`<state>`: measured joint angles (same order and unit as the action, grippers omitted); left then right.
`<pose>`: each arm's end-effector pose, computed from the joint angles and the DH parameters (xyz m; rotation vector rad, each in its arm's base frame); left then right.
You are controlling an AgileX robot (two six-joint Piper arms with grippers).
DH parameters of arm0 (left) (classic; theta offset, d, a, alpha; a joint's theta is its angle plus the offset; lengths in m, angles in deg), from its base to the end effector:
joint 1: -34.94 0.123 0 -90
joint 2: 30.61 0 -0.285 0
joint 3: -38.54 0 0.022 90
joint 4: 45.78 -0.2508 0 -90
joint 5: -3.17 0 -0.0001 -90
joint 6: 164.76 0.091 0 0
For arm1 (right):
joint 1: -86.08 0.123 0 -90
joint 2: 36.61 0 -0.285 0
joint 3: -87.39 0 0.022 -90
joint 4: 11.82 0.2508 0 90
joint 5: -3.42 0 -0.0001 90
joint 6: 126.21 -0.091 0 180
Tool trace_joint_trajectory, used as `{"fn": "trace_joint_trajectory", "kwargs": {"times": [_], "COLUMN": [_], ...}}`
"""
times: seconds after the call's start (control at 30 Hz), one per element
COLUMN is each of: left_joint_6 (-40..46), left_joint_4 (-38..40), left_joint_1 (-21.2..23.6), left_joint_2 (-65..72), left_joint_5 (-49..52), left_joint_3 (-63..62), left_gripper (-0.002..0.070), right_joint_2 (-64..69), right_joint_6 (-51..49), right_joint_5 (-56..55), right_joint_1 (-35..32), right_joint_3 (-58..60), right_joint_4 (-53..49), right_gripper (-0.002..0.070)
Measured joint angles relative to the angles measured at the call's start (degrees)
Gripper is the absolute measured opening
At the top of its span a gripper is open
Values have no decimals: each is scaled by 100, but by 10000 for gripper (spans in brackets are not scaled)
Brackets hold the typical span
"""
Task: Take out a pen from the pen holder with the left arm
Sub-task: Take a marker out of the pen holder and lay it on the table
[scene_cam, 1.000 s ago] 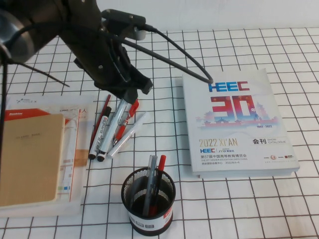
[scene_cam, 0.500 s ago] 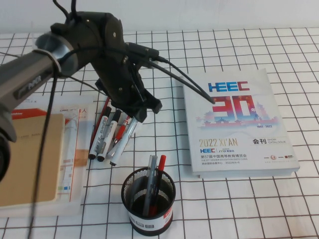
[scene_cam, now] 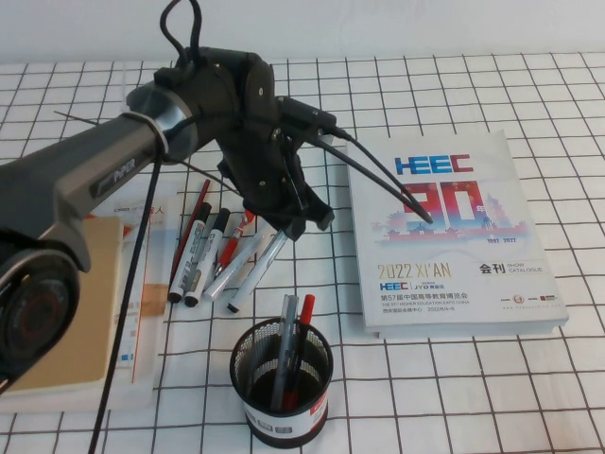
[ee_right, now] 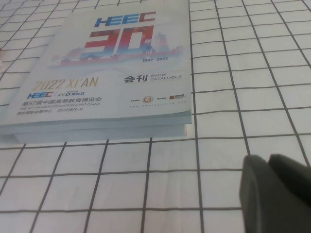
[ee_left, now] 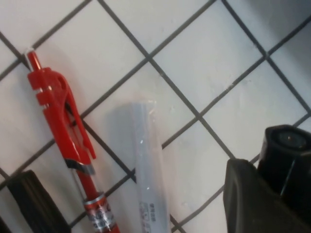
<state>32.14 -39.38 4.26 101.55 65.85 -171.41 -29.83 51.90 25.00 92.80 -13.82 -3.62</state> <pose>0.3951 -0.2449 0.2153 1.1137 2.6626 -0.1980 0.0513 0.0109 0.1714 0.0094 1.8734 0.2446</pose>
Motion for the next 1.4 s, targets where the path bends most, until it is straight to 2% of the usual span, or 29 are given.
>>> {"fn": "trace_joint_trajectory", "kwargs": {"times": [0.83,1.0,1.27,1.4], "left_joint_6": [90,113,46,-211], "left_joint_4": [-290,-290,-290,-290], "left_joint_1": [0,0,0,0], "left_joint_2": [217,323,323,323], "left_joint_5": [-372,-388,-429,-267], "left_joint_3": [-10,-10,-11,-180], "left_gripper": [109,161,307,327], "right_joint_2": [0,0,0,0], "right_joint_6": [0,0,0,0], "right_joint_5": [0,0,0,0], "right_joint_1": [0,0,0,0], "right_joint_3": [0,0,0,0], "right_joint_4": [0,0,0,0], "right_gripper": [-15,-15,-15,-15]}}
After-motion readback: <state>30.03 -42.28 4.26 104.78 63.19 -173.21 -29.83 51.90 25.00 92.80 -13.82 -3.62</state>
